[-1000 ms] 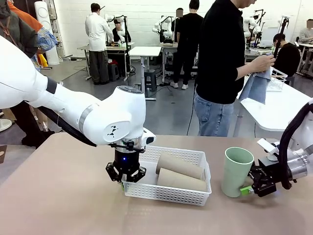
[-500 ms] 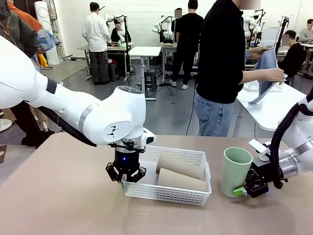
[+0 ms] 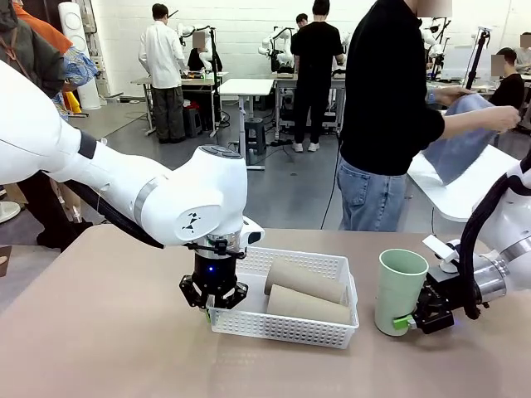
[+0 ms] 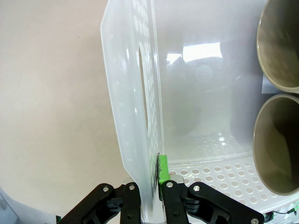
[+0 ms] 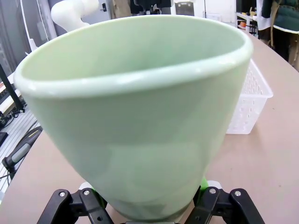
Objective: Clean and organize the cups into the basket.
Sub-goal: Pick up the Reusable plastic cup from the right side of the table and stack it inside the Organizing basket in the center of the table.
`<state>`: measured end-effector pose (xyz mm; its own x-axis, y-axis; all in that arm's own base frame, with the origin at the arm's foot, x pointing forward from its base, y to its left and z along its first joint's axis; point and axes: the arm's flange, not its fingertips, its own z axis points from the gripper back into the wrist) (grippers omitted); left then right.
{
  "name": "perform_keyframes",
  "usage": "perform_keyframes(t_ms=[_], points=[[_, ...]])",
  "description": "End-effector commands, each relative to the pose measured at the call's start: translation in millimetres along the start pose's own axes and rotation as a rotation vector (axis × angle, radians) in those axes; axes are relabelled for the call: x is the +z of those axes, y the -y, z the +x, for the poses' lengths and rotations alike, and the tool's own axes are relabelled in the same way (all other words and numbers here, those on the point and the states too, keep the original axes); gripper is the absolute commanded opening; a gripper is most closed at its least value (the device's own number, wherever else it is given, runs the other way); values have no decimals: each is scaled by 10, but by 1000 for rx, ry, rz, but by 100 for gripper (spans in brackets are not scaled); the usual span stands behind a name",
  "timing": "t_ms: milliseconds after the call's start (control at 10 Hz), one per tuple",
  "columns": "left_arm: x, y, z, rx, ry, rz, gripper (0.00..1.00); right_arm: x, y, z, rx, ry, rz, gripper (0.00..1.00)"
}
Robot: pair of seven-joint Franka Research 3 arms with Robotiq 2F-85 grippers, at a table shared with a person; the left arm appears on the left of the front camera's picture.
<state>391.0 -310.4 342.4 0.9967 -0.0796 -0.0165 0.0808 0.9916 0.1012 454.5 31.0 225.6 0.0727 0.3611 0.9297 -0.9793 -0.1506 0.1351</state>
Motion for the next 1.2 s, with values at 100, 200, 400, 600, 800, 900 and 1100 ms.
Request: perform_keyframes(t_ms=[100,200,400,600,800,900,1100], points=[[-20,-4,-15,2,-6,9,0,43,-393,393,-62,30,-94,0],[-20,-4,-15,2,-6,9,0,158,-666,746,-62,60,-153,0],[-20,-4,-15,2,-6,9,0,417,-996,1249,-34,97,-229,0],[-20,-4,-15,2,-6,9,0,632,-1085,1588,-70,120,-252,0],[-20,-4,-15,2,-6,9,0,665,-1087,1725,-97,94,-266,0],[-20,-4,-15,2,-6,9,0,707,-1123,1678,-45,97,-256,0],[-20,-4,-15,2,-6,9,0,707,-1123,1678,-45,97,-256,0]])
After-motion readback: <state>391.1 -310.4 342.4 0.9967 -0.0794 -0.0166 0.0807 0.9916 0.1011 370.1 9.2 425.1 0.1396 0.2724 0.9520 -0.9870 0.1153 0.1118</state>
